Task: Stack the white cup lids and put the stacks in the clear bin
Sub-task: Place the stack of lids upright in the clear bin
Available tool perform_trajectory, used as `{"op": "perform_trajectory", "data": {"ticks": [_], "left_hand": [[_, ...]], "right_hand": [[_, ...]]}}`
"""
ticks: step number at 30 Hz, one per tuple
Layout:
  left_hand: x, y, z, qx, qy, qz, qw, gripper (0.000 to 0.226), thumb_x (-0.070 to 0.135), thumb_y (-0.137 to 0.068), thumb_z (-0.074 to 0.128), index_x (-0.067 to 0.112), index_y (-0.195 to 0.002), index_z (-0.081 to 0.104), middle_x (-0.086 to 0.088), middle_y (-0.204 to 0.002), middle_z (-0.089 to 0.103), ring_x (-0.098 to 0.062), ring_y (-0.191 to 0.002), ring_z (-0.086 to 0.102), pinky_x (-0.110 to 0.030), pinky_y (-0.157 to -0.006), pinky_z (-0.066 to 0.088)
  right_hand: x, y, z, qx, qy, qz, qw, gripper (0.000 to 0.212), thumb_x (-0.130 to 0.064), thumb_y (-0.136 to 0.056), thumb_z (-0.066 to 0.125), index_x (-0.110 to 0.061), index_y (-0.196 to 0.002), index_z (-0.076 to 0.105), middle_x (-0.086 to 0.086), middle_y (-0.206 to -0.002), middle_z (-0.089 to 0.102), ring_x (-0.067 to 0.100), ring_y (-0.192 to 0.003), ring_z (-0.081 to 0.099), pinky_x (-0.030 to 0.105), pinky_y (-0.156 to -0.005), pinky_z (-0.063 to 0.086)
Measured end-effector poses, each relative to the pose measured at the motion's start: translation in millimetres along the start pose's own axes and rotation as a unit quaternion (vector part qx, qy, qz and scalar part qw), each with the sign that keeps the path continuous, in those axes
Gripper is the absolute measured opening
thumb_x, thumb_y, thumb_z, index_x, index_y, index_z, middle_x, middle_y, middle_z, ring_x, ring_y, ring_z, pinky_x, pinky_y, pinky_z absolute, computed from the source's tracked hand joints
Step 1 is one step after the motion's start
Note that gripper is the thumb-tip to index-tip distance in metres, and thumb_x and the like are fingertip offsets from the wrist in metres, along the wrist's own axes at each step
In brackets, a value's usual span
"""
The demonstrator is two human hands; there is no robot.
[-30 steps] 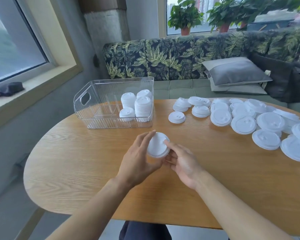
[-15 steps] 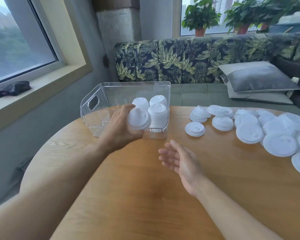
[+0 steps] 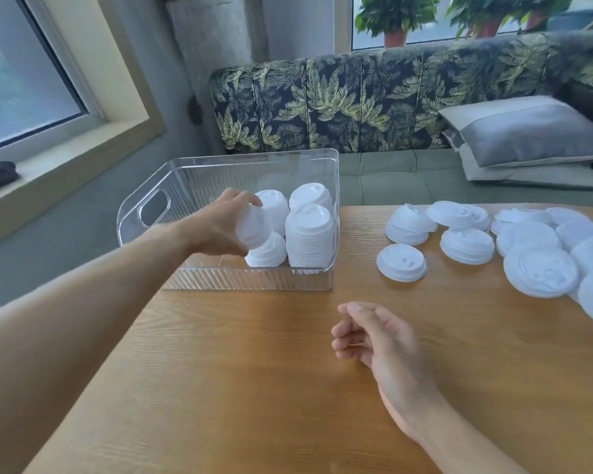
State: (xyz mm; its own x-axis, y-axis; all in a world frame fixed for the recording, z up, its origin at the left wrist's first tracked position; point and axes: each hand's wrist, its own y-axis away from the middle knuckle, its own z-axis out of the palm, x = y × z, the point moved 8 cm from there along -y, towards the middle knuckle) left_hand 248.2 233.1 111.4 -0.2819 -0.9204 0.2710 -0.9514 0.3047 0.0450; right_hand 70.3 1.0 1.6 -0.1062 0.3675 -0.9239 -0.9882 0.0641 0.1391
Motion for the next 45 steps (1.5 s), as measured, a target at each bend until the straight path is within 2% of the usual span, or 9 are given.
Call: {"op": "perform_trajectory", "data": {"ticks": [6,13,17,22,31,35,38,41,45], "left_hand": [[6.5,-13.1,24.7,-0.058,-0.082,0.014,0.995,0.094,0.005,-0.077,0.08,0.046,-0.152,0.039,0.0,-0.138,0.034,-0.022,-0.128,0.037,-0.042,-0.111,0.04],[9.5,-15.0,36.5,-0.047,-0.131,0.028,0.99,0.094,0.016,-0.087,0.079,0.035,-0.163,0.026,-0.003,-0.151,0.045,-0.027,-0.142,0.039,-0.044,-0.119,0.033],[6.7,-10.4,32.8,-0.016,-0.078,0.007,0.997,0.092,0.01,-0.079,0.077,0.029,-0.156,0.03,-0.007,-0.144,0.049,-0.025,-0.125,0.049,-0.048,-0.107,0.045],[2.9,-13.2,34.2,-0.001,-0.057,-0.014,0.998,0.059,0.035,-0.085,0.072,0.026,-0.14,0.052,-0.006,-0.14,0.054,-0.018,-0.111,0.046,-0.044,-0.101,0.044],[1.1,-7.3,31.1,0.035,-0.047,-0.005,0.998,0.059,0.046,-0.088,0.077,0.029,-0.141,0.058,-0.005,-0.143,0.056,-0.025,-0.129,0.054,-0.045,-0.107,0.044],[18.1,8.3,-5.2,0.203,0.055,-0.004,0.978,0.025,0.042,-0.099,0.065,0.02,-0.109,0.071,0.002,-0.107,0.071,-0.017,-0.094,0.065,-0.044,-0.084,0.057],[46.2,29.4,-27.5,0.32,0.14,0.005,0.937,0.036,0.038,-0.103,0.054,0.018,-0.074,0.055,0.005,-0.067,0.058,-0.018,-0.063,0.052,-0.042,-0.063,0.05],[90.8,54.2,-25.0,0.34,0.19,0.047,0.92,0.049,0.039,-0.104,0.049,0.014,-0.062,0.042,0.009,-0.052,0.041,-0.008,-0.049,0.032,-0.033,-0.051,0.034],[145.9,85.3,16.1,0.294,0.24,0.067,0.923,0.055,0.041,-0.105,0.046,0.016,-0.058,0.032,0.006,-0.047,0.035,-0.011,-0.045,0.03,-0.029,-0.047,0.02]], "right_hand": [[1.1,-5.0,3.5,-0.002,-0.027,0.005,1.0,0.022,-0.021,-0.099,0.061,-0.003,-0.098,0.073,0.011,-0.077,0.071,0.022,-0.07,0.067,0.028,-0.063,0.055],[-0.2,-10.4,5.7,0.008,-0.061,0.024,0.998,0.018,-0.019,-0.1,0.062,-0.005,-0.096,0.073,0.012,-0.077,0.071,0.021,-0.069,0.067,0.027,-0.063,0.056],[0.1,-10.2,4.7,0.011,-0.067,0.025,0.997,0.018,-0.018,-0.1,0.062,-0.005,-0.095,0.073,0.013,-0.078,0.071,0.02,-0.07,0.067,0.027,-0.063,0.056],[0.6,-9.9,5.6,0.006,-0.06,0.018,0.998,0.018,-0.018,-0.1,0.062,-0.005,-0.096,0.073,0.012,-0.078,0.071,0.02,-0.07,0.067,0.027,-0.064,0.056],[0.8,-9.2,4.4,0.016,-0.058,0.009,0.998,0.018,-0.015,-0.101,0.061,-0.005,-0.093,0.073,0.012,-0.077,0.07,0.02,-0.069,0.066,0.029,-0.065,0.055],[1.2,-9.2,1.8,0.029,-0.066,0.005,0.997,0.016,-0.012,-0.1,0.061,-0.003,-0.092,0.072,0.012,-0.075,0.069,0.019,-0.067,0.066,0.028,-0.063,0.055],[0.3,-8.3,-1.3,0.037,-0.067,0.006,0.997,0.015,-0.012,-0.1,0.062,-0.003,-0.092,0.072,0.011,-0.075,0.069,0.019,-0.066,0.066,0.029,-0.062,0.055],[-3.7,-4.5,-6.9,0.044,-0.018,-0.007,0.999,0.014,-0.012,-0.099,0.063,-0.002,-0.094,0.072,0.01,-0.075,0.071,0.019,-0.066,0.065,0.028,-0.061,0.054],[-10.5,6.7,-24.5,0.059,0.025,-0.017,0.998,0.014,-0.014,-0.098,0.065,-0.003,-0.096,0.072,0.007,-0.073,0.072,0.015,-0.062,0.062,0.025,-0.057,0.052]]}}
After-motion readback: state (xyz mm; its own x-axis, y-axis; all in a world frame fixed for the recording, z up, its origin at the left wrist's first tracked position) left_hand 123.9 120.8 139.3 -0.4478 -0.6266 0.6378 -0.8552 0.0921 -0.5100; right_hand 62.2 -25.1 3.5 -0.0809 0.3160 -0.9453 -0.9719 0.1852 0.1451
